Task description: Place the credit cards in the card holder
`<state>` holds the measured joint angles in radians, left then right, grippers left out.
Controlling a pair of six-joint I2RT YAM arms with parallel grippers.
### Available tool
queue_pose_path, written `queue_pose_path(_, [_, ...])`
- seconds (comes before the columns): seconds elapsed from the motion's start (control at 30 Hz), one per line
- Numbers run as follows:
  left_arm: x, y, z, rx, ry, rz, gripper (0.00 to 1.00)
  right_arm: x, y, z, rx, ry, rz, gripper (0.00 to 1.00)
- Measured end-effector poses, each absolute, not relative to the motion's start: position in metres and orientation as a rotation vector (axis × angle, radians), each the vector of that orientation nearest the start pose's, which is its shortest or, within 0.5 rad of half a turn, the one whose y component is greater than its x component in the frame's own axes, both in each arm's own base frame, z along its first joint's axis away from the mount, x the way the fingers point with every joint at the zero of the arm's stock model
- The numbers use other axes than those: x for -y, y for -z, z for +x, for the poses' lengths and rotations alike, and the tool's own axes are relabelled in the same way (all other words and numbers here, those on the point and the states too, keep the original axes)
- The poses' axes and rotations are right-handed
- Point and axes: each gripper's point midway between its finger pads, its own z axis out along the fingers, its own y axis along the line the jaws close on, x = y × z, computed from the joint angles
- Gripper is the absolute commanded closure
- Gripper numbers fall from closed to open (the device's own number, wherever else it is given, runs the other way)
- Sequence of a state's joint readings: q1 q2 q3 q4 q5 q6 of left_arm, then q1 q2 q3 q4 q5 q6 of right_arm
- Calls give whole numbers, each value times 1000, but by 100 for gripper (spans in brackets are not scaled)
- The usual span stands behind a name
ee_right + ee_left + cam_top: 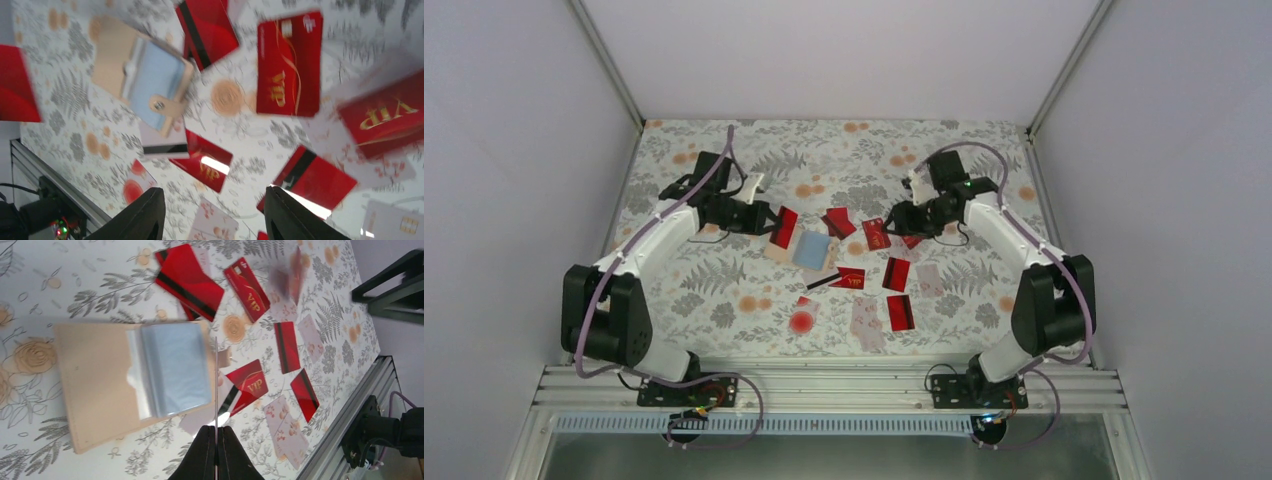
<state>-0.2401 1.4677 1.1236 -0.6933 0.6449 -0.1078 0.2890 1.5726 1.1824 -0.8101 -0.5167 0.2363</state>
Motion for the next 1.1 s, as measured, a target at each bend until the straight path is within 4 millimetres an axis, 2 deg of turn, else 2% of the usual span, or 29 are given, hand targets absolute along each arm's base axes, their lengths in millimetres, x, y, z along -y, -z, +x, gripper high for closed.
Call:
queue_pose_path(0.13, [169, -145, 324, -2558, 1033, 353, 98, -197, -163, 330, -2697, -891, -259, 50])
queue_pose_path(0.2, [165, -136, 332, -2553, 1061, 350, 98, -212, -175, 332, -2657, -946, -291, 50])
queue_pose_path(0.27, [163, -130, 337, -2543, 1098, 349, 98, -230, -178, 329, -2638, -1010, -325, 51])
queue_pose_path(0.33, [163, -122, 342, -2531, 1145, 344, 98, -249, -170, 326, -2657, -1063, -353, 52])
queue_pose_path(0.47, [163, -103, 351, -2516, 1223, 330, 98, -286, -134, 321, -2741, -1138, -404, 54])
queue_pose_path(0.6, [167, -86, 355, -2511, 1289, 321, 98, -311, -105, 316, -2797, -1218, -425, 59])
queue_pose_path(0.7, [171, -80, 359, -2498, 1333, 318, 97, -324, -94, 315, -2813, -1267, -433, 61])
queue_pose_path(0.87, [173, -78, 363, -2473, 1360, 324, 98, -340, -90, 323, -2788, -1319, -462, 64])
queue_pose_path(1.0, [174, -66, 363, -2491, 1376, 312, 98, -346, -84, 328, -2793, -1322, -458, 66])
queue_pose_path(1.1, [177, -58, 362, -2507, 1388, 309, 98, -347, -71, 329, -2818, -1315, -439, 67])
